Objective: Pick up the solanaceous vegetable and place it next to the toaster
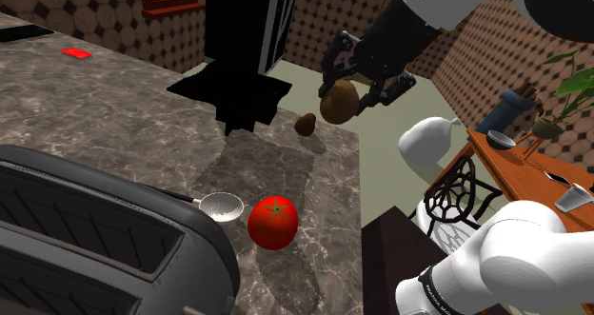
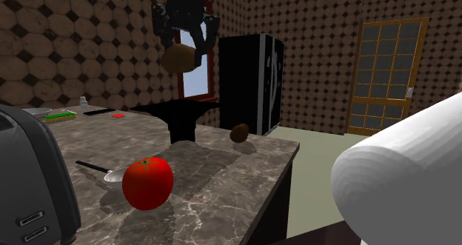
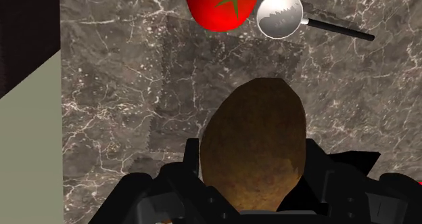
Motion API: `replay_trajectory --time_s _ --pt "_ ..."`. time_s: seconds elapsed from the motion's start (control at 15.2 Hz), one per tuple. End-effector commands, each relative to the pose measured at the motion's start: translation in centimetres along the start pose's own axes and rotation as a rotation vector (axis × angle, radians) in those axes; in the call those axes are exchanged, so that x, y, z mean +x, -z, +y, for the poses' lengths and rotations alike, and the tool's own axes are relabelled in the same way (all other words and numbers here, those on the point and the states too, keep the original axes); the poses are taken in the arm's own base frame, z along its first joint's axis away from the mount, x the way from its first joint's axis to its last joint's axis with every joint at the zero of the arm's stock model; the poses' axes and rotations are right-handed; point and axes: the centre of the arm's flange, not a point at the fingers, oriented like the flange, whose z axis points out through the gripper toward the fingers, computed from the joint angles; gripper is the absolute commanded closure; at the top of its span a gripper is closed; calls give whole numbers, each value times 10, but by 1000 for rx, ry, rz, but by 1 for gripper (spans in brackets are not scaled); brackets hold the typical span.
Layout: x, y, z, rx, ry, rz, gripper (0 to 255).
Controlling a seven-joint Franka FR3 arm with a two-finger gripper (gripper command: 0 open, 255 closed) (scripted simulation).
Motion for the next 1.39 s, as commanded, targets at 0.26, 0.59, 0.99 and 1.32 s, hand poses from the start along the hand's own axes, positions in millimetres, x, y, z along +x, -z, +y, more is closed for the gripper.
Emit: replay_trajectory --time_s 0.26,0.59,0.99,1.32 --pt "-79 19 -7 0 -1 0 255" --pt "-143 31 -11 0 -1 0 255" --pt "-221 46 -16 0 -1 0 255" --pt "-266 44 -16 0 -1 0 255"
